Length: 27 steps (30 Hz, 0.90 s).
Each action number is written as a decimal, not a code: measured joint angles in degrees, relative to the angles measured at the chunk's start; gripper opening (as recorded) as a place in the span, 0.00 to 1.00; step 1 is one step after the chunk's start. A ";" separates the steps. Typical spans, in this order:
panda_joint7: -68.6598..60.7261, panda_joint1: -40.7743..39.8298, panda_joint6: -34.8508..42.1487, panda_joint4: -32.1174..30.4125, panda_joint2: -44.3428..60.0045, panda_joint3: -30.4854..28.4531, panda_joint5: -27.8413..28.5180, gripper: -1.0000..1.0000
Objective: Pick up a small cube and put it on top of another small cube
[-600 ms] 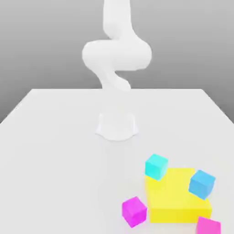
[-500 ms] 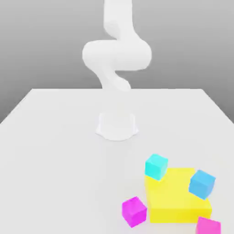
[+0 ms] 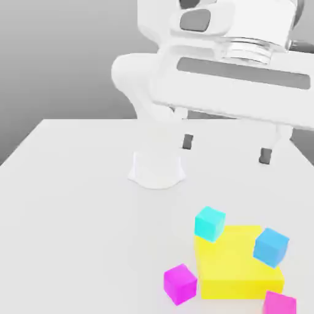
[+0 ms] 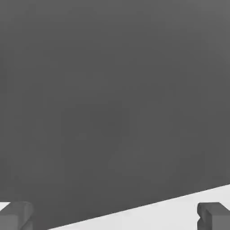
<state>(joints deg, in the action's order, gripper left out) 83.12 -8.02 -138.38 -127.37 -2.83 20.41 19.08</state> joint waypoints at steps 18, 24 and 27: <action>20.49 8.69 -12.16 3.32 32.38 0.28 1.88 0.50; 21.97 10.46 -15.03 4.25 36.15 -1.84 3.77 0.00; 21.99 10.49 -15.08 4.26 36.22 -1.87 3.74 0.00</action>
<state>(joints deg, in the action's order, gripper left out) 105.11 2.48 -153.46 -123.11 33.39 18.54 22.82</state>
